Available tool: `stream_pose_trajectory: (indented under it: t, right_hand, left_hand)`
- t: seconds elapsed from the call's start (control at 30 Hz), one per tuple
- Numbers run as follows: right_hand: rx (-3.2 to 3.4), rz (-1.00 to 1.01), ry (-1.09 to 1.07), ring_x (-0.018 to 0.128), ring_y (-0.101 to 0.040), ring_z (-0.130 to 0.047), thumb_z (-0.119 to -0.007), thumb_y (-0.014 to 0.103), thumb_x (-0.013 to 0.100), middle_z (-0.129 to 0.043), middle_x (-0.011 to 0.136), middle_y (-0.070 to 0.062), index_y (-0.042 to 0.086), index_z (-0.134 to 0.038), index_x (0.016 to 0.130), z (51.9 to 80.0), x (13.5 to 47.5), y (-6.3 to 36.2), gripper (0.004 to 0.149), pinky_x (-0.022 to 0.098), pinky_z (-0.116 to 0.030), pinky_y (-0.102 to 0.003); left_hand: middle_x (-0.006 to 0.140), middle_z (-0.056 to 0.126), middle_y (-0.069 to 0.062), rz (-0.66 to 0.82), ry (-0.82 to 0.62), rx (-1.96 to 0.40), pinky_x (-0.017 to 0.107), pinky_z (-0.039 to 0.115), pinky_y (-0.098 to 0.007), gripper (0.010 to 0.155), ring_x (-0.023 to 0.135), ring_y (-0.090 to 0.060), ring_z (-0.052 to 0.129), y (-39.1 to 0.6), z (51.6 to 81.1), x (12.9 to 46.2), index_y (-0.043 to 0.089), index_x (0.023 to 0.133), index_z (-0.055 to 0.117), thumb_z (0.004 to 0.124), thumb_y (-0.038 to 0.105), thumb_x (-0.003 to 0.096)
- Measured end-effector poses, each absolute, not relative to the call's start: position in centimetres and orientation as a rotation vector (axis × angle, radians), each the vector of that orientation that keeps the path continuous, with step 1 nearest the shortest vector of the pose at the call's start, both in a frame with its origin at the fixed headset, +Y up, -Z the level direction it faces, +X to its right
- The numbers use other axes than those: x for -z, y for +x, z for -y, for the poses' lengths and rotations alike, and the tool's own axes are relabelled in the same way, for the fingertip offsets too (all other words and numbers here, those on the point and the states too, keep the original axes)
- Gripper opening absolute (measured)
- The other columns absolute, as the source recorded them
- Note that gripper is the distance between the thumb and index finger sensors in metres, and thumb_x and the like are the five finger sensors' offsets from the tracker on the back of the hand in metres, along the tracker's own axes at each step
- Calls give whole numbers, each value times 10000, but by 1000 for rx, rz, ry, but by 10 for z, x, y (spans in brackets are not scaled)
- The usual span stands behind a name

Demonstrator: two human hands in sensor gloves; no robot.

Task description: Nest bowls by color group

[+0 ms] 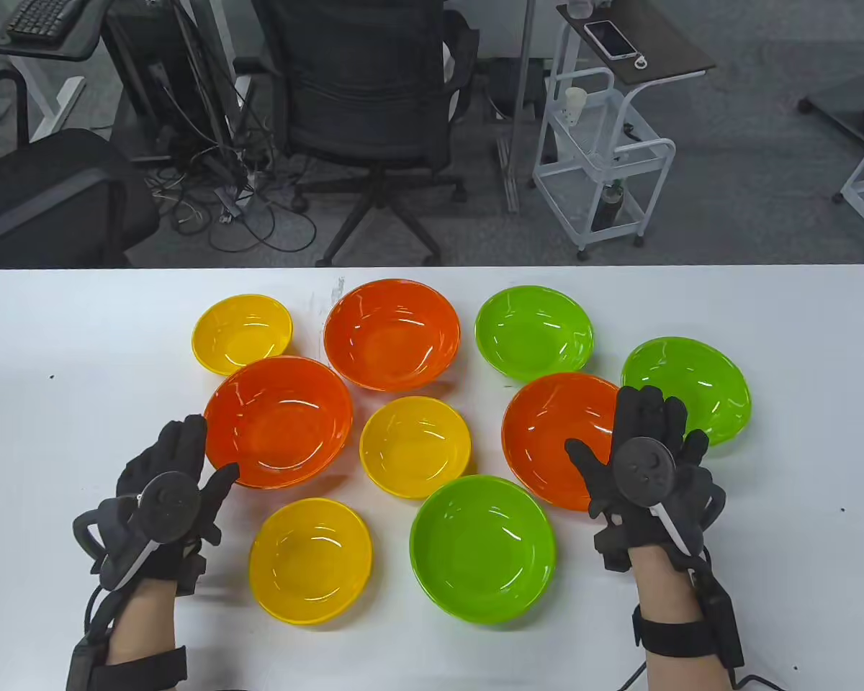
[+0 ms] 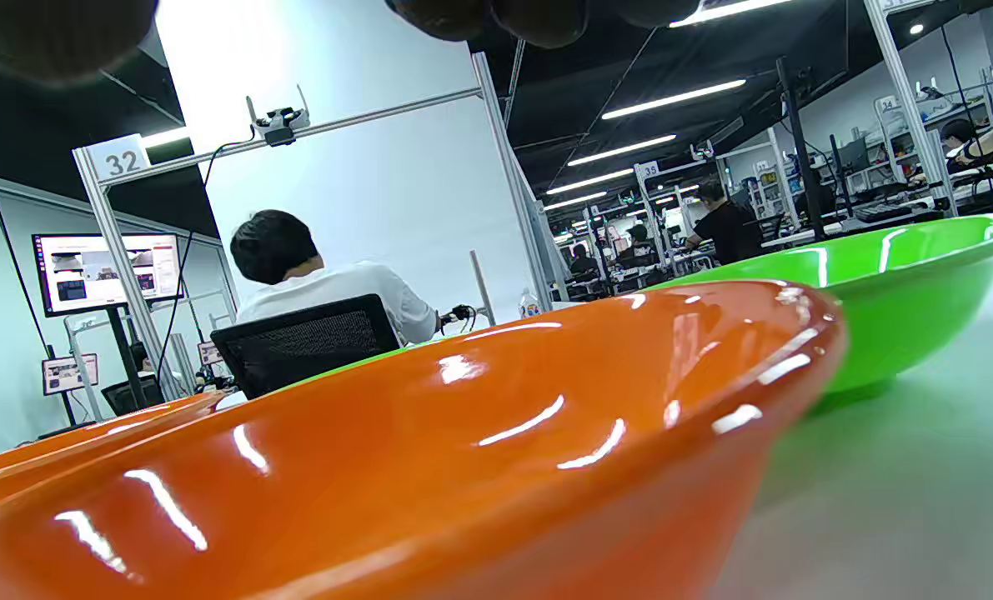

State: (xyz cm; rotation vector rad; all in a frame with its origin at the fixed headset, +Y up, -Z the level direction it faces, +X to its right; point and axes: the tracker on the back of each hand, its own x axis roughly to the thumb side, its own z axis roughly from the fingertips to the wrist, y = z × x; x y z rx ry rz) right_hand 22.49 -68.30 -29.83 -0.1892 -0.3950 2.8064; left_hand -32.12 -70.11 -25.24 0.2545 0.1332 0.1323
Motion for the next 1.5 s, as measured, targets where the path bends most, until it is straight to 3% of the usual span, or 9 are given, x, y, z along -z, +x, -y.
stream_pose_trajectory:
  t: [0.33, 0.4, 0.6, 0.83, 1.07, 1.27, 1.5]
  right_hand:
    - [-2792, 393, -175, 1042, -519, -316, -645, 714, 354, -329, 1127, -123, 192, -359, 1062, 683, 299, 224, 925, 645, -241, -733]
    - [-2786, 387, -168, 1044, -516, -314, -648, 712, 353, -330, 1127, -120, 194, -360, 1061, 684, 299, 222, 924, 646, -236, -732]
    - [-2798, 393, -145, 1044, -515, -312, -645, 714, 355, -330, 1128, -121, 195, -359, 1062, 682, 298, 217, 922, 645, -233, -732]
    - [-2779, 351, -175, 1046, -512, -300, -647, 712, 355, -325, 1129, -121, 195, -359, 1063, 685, 300, 223, 922, 644, -220, -730]
    - [-2765, 348, -181, 1047, -510, -293, -650, 709, 356, -327, 1130, -119, 198, -361, 1063, 684, 300, 224, 919, 643, -210, -730]
    - [-2758, 354, -188, 1048, -507, -305, -650, 709, 356, -339, 1129, -118, 198, -370, 1062, 684, 300, 227, 916, 643, -215, -733]
    - [-2747, 338, -201, 1047, -509, -309, -653, 703, 358, -346, 1129, -117, 198, -378, 1061, 685, 300, 232, 908, 641, -211, -734]
  left_hand:
    - [1163, 696, -37, -86, 225, -66, 779, 646, -500, 769, 1036, -297, 817, -311, 710, 257, 355, 1100, 610, 737, 666, 409]
    - [1163, 693, -87, -86, 219, -49, 778, 638, -507, 783, 1038, -314, 807, -309, 708, 257, 348, 1103, 611, 717, 680, 402]
    - [1174, 678, -84, -11, 170, -44, 787, 620, -515, 812, 1059, -333, 776, -276, 697, 264, 341, 1116, 591, 724, 687, 393]
    - [1179, 673, -77, 54, -76, -12, 764, 651, -549, 849, 1073, -353, 755, -225, 698, 299, 346, 1126, 548, 759, 688, 378]
    - [1167, 690, -65, 5, -249, 76, 706, 731, -555, 893, 1037, -353, 817, -201, 710, 330, 342, 1136, 482, 805, 668, 370]
    - [1153, 718, -62, -25, -412, 44, 653, 792, -543, 820, 1000, -358, 866, -197, 722, 346, 364, 1127, 506, 828, 610, 414]
    - [1115, 768, -41, -20, -445, 24, 570, 868, -465, 675, 933, -347, 934, -191, 734, 352, 372, 1098, 592, 805, 501, 471]
